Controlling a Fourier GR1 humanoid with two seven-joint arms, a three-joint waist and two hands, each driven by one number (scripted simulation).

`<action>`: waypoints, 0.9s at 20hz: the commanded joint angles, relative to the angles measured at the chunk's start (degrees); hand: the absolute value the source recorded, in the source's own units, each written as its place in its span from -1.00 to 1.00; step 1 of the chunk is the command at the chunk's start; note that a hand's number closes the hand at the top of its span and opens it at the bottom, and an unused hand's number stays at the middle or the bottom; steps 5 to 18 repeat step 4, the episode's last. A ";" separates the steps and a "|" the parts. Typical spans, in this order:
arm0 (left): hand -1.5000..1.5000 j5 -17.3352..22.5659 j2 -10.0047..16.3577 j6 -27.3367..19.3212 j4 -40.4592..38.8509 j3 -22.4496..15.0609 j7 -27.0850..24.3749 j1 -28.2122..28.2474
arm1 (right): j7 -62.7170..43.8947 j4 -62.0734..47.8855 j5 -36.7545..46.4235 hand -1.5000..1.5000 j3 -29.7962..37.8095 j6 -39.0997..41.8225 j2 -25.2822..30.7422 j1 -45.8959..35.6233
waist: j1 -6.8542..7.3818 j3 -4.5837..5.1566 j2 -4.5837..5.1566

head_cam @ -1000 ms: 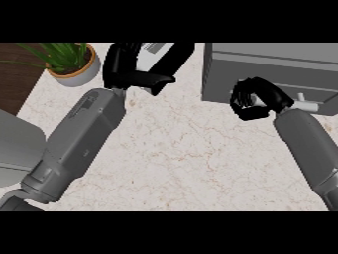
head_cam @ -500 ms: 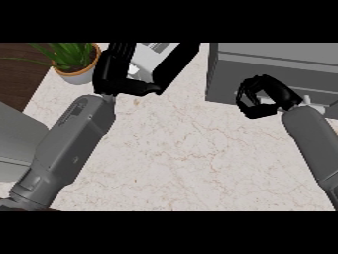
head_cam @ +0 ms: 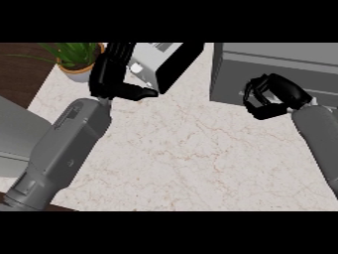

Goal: Pick up the cup, place it into the drawer and close the drawer

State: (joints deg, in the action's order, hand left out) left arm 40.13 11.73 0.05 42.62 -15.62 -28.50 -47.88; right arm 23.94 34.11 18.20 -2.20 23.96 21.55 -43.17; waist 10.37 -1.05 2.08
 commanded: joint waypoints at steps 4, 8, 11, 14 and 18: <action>-1.00 0.56 -0.03 1.32 1.34 0.00 0.33 0.62 | -4.84 -1.12 -0.19 1.00 5.11 -5.95 6.61 -9.41 | 2.46 0.86 0.95; -1.00 0.56 -0.03 1.32 1.34 0.00 0.33 0.62 | -4.84 -1.12 -0.19 1.00 5.11 -5.95 6.61 -9.41 | 2.46 0.86 0.95; -1.00 0.56 -0.03 1.32 1.34 0.00 0.33 0.62 | -4.84 -1.12 -0.19 1.00 5.11 -5.95 6.61 -9.41 | 2.46 0.86 0.95; -1.00 0.56 -0.03 1.32 1.34 0.00 0.33 0.62 | -4.84 -1.12 -0.19 1.00 5.11 -5.95 6.61 -9.41 | 2.46 0.86 0.95; -1.00 0.56 -0.03 1.32 1.34 0.00 0.33 0.62 | -4.84 -1.12 -0.19 1.00 5.11 -5.95 6.61 -9.41 | 2.46 0.86 0.95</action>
